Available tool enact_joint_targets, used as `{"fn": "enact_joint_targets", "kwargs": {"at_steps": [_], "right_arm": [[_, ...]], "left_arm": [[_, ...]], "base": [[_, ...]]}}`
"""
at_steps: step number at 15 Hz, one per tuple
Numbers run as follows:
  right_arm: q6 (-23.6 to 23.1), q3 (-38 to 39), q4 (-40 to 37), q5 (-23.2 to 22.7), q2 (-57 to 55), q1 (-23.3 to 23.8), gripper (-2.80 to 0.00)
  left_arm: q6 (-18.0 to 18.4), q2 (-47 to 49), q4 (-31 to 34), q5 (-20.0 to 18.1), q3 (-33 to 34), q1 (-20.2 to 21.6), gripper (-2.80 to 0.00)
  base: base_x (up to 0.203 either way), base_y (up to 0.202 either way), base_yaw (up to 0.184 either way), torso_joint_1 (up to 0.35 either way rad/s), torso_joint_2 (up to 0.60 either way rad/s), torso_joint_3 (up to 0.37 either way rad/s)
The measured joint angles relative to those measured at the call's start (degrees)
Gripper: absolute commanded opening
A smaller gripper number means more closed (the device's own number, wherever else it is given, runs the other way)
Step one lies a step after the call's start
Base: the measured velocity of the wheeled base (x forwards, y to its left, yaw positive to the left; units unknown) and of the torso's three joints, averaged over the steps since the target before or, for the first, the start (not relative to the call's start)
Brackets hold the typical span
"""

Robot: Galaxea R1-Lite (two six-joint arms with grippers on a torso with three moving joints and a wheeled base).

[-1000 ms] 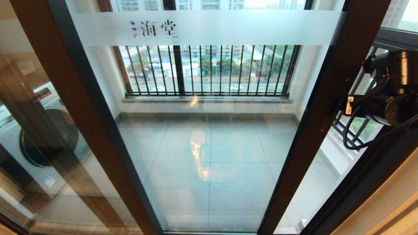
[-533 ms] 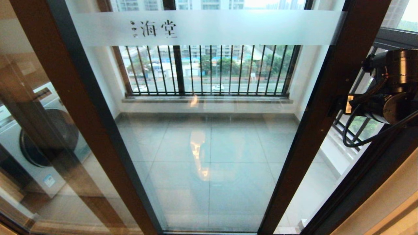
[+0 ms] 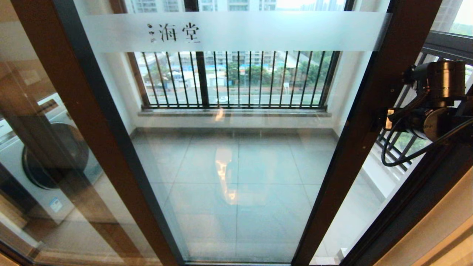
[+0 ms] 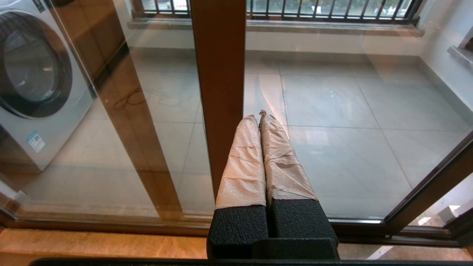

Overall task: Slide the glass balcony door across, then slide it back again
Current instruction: Close the slid door

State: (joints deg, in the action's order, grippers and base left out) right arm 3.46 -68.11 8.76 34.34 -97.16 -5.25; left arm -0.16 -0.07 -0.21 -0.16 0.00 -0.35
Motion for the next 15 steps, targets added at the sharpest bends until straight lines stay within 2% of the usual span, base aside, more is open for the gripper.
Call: {"fn": "enact_joint_targets", "kwargs": {"at_steps": [15], "right_arm": [[-1.9,0.9,2.0,0.0,-1.5,6.2,0.00]], "left_arm": [[0.0,0.0,0.0,0.0,0.0,0.0,-2.80]], "base": [[0.000,0.000,0.000,0.000,0.00,0.000]]}}
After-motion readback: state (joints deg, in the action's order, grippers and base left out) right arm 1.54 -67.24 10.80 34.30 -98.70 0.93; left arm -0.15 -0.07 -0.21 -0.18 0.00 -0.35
